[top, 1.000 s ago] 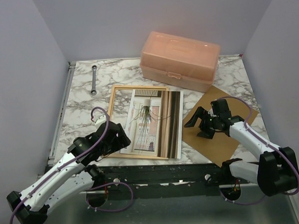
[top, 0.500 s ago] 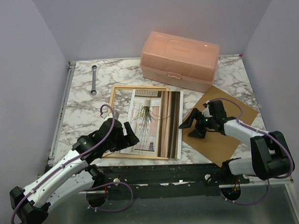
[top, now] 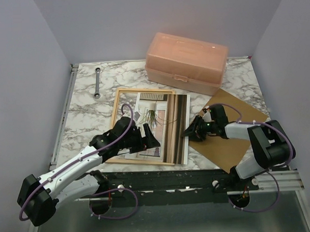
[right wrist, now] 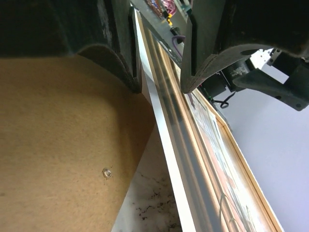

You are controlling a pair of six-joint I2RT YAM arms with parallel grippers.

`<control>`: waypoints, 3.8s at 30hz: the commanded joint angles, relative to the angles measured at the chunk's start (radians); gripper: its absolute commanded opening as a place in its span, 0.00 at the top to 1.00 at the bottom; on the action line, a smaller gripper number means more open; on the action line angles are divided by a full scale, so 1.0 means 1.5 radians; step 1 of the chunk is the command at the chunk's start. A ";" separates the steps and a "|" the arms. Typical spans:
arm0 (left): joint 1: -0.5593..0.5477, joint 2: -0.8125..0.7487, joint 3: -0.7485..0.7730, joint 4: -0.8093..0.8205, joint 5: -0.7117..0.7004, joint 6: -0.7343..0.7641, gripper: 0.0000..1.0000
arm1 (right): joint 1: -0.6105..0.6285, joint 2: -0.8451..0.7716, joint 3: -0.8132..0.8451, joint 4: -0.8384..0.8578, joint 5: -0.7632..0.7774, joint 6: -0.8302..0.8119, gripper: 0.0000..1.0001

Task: Put the photo into the frame
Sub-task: Turn over the photo from the photo frame.

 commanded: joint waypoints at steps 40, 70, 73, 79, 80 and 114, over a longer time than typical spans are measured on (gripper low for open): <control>0.001 0.027 0.013 0.024 0.026 0.002 0.15 | 0.024 -0.130 0.740 -0.939 0.334 -0.315 1.00; 0.002 0.049 0.035 0.033 0.048 0.011 0.14 | 0.094 -0.032 0.825 -1.003 0.467 -0.318 1.00; 0.002 0.046 0.041 0.031 0.047 0.012 0.14 | 0.120 -0.005 0.835 -1.006 0.498 -0.315 1.00; 0.002 0.034 0.040 0.054 0.060 0.001 0.12 | 0.194 0.025 0.796 -0.947 0.453 -0.284 0.95; 0.002 0.031 0.037 0.064 0.065 -0.003 0.12 | 0.208 0.027 0.781 -0.927 0.441 -0.276 0.93; 0.039 0.325 -0.064 0.785 0.117 -0.239 0.17 | 0.277 -0.072 0.458 -0.599 0.256 -0.186 0.33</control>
